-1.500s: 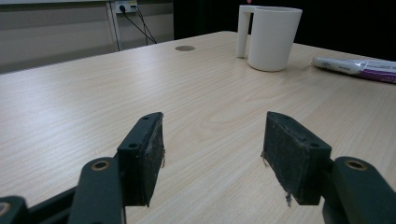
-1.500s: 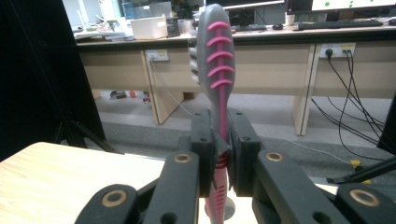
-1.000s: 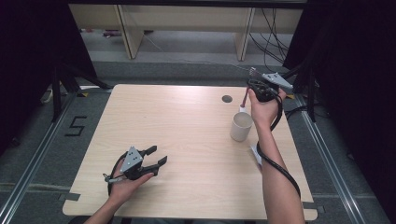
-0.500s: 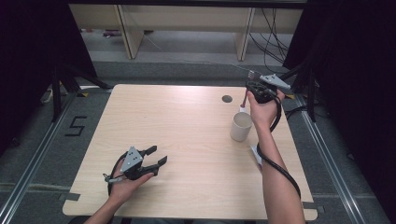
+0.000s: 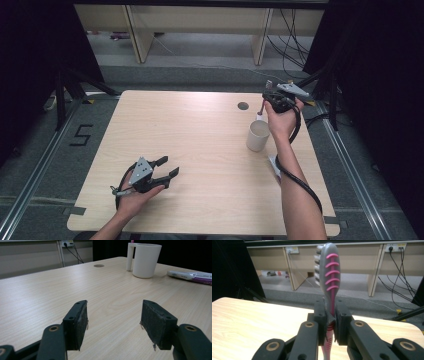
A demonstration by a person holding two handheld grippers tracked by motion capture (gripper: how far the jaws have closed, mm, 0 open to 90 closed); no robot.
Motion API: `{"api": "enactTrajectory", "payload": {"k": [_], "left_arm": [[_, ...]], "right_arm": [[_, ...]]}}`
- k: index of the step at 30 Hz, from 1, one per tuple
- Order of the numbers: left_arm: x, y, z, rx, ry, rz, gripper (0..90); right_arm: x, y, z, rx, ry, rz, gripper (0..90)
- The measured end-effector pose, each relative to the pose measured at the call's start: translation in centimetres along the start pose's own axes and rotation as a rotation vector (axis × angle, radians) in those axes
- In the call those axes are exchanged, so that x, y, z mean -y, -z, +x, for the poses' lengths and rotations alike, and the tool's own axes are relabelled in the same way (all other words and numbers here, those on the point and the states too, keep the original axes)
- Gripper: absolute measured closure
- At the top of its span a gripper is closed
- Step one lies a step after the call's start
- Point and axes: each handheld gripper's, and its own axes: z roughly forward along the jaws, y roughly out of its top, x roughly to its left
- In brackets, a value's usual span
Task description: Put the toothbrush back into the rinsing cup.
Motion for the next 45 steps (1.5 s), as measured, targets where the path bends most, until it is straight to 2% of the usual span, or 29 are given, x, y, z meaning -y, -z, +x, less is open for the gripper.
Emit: {"api": "enactTrajectory", "payload": {"k": [1,2,3,6,7,8,13,14,15,17,19,22,25,27,29,30,31,36,45], "left_arm": [[0.0,0.0,0.0,0.000,0.000,0.000,37.9],[0.0,0.0,0.0,0.000,0.000,0.000,37.8],[0.0,0.0,0.0,0.000,0.000,0.000,37.9],[0.0,0.0,0.0,0.001,0.001,-0.001,37.8],[0.0,0.0,0.0,0.000,0.000,0.000,37.8],[0.0,0.0,0.0,0.000,0.000,0.000,37.8],[0.0,0.0,0.0,0.001,0.003,-0.002,37.8],[0.0,0.0,0.0,0.000,0.000,0.001,37.8],[0.0,0.0,0.0,0.000,0.000,0.000,37.8],[0.0,0.0,0.0,0.000,0.000,0.000,37.8],[0.0,0.0,0.0,0.000,0.001,0.000,37.8],[0.0,0.0,0.0,0.000,0.000,0.000,37.8],[0.0,0.0,0.0,0.001,0.000,0.001,37.8],[0.0,0.0,0.0,0.000,0.001,0.000,37.8],[0.0,0.0,0.0,0.000,0.000,0.001,37.8],[0.0,0.0,0.0,0.000,0.000,0.001,37.8],[0.0,0.0,0.0,0.001,0.002,-0.002,37.8],[0.0,0.0,0.0,0.000,0.001,0.000,37.8],[0.0,0.0,0.0,0.000,0.001,0.000,37.8]], "right_arm": [[0.1,0.0,0.1,-0.002,-0.009,0.010,82.7],[0.1,-0.1,-0.1,-0.003,0.010,0.011,82.7],[0.2,0.0,0.2,-0.007,-0.033,0.027,82.7],[0.4,-0.2,0.0,-0.005,0.002,0.033,82.7],[0.5,-0.2,0.1,-0.005,-0.018,0.046,82.6],[0.5,-0.2,0.1,-0.005,-0.018,0.046,82.6],[0.8,-0.5,-0.1,0.000,0.005,0.064,82.5],[0.9,-0.5,0.1,-0.003,-0.022,0.068,82.5],[1.0,-0.6,-0.1,-0.008,0.008,0.066,82.5],[1.1,-0.5,0.1,-0.003,-0.021,0.089,82.5],[1.3,-0.6,-0.1,-0.008,-0.007,0.093,82.4],[1.5,-0.7,-0.1,-0.005,-0.032,0.113,82.3],[1.7,-0.9,-0.2,-0.006,-0.004,0.125,82.3],[1.8,-1.0,-0.1,0.000,-0.010,0.144,81.6],[1.8,-1.0,-0.2,-0.005,0.012,0.153,81.7],[1.9,-1.2,-0.2,-0.004,0.013,0.151,82.1],[2.0,-1.1,0.0,0.000,-0.010,0.166,82.3],[2.1,-1.2,-0.1,0.000,0.004,0.173,82.3],[2.3,-1.3,-0.1,0.003,-0.003,0.193,78.9]]}}
